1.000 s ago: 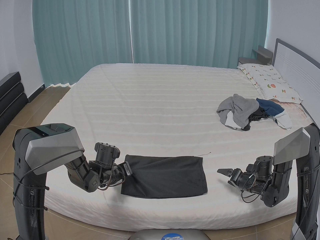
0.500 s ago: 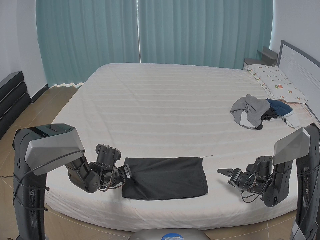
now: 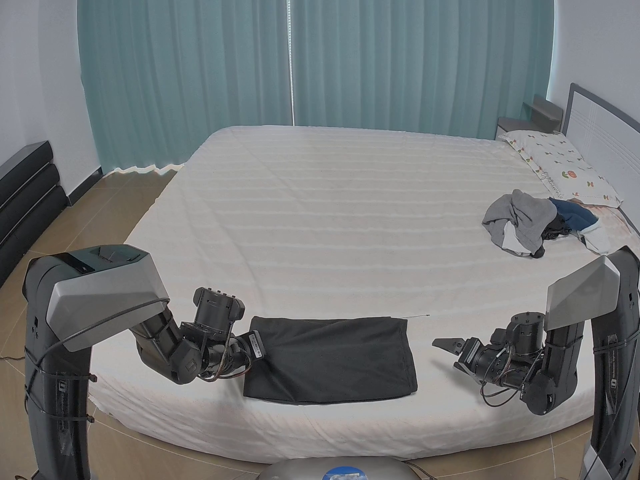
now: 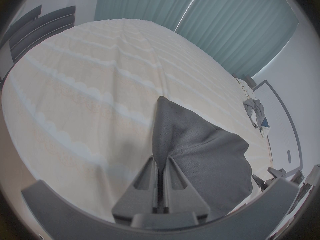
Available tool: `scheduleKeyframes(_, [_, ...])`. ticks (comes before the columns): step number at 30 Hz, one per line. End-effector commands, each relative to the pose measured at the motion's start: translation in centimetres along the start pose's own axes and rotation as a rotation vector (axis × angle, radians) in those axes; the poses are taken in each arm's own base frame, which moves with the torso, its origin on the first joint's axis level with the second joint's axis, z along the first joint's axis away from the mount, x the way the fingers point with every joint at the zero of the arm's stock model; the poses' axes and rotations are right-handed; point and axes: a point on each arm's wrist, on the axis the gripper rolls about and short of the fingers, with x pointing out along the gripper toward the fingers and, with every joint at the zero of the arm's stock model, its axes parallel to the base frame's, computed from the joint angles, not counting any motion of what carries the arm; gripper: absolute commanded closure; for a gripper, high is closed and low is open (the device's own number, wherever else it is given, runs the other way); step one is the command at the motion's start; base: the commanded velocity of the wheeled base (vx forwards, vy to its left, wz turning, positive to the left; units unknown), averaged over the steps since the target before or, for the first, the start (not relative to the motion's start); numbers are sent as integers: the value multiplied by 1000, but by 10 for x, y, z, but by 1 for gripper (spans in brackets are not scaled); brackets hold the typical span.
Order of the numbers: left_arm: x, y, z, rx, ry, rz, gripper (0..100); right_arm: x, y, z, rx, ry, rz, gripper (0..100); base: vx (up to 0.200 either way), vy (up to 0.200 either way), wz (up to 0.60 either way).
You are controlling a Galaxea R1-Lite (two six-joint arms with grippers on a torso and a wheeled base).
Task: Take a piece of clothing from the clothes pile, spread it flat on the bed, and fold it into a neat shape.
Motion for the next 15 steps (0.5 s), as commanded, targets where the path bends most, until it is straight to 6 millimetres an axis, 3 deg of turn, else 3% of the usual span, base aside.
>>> scheduleKeyframes(1, [1, 0, 0, 0, -1, 3, 100, 0, 1, 1, -5, -9, 12, 0, 0, 0, 0])
scheduleKeyframes(5, [-1, 1, -1, 0, -1, 7, 100, 0, 1, 1, -5, -9, 12, 0, 0, 0, 0])
scheduleKeyframes(6, [-1, 1, -2, 0, 0, 8, 0, 0, 1, 1, -5, -9, 12, 0, 0, 0, 0])
scheduleKeyframes(15, [3, -9, 8, -62, -38, -33, 0, 0, 1, 1, -5, -9, 10, 0, 0, 0, 0])
